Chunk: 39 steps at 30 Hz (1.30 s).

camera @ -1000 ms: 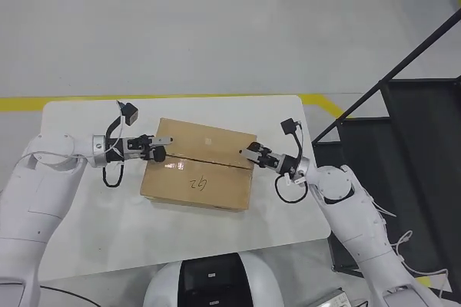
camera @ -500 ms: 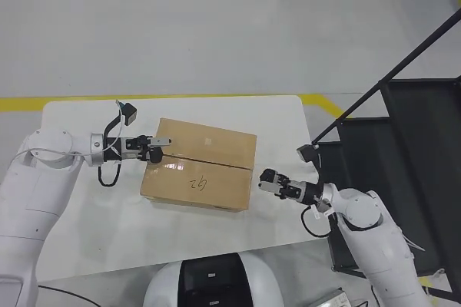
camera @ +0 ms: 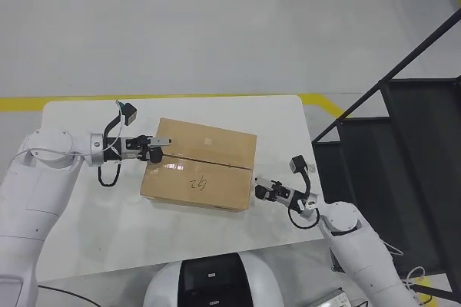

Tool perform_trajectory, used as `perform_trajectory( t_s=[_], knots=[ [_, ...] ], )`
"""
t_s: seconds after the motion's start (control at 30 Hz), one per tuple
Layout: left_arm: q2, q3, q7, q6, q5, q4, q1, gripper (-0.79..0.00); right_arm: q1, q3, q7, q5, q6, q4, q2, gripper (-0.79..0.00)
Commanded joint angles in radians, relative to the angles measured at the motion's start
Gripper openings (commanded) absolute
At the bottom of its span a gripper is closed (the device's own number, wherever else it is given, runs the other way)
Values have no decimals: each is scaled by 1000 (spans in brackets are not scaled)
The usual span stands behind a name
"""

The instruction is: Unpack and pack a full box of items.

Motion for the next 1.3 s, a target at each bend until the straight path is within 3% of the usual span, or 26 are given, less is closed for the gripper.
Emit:
perform_trajectory(
  t_s=[0.0, 0.33, 0.9, 1.27],
  knots=[
    [0, 0, 0, 0, 0, 0, 0, 0, 28, -25, -14, 44, -9, 43, -8, 0],
    [0, 0, 0, 0, 0, 0, 0, 0, 112, -45, -48, 142, -110, 141, -26, 0],
    [0, 0, 0, 0, 0, 0, 0, 0, -7, 47, -27, 141, -174, -71, -3, 0],
    [0, 0, 0, 0, 0, 0, 0, 0, 21, -6, -23, 61, -124, -122, -6, 0]
  ],
)
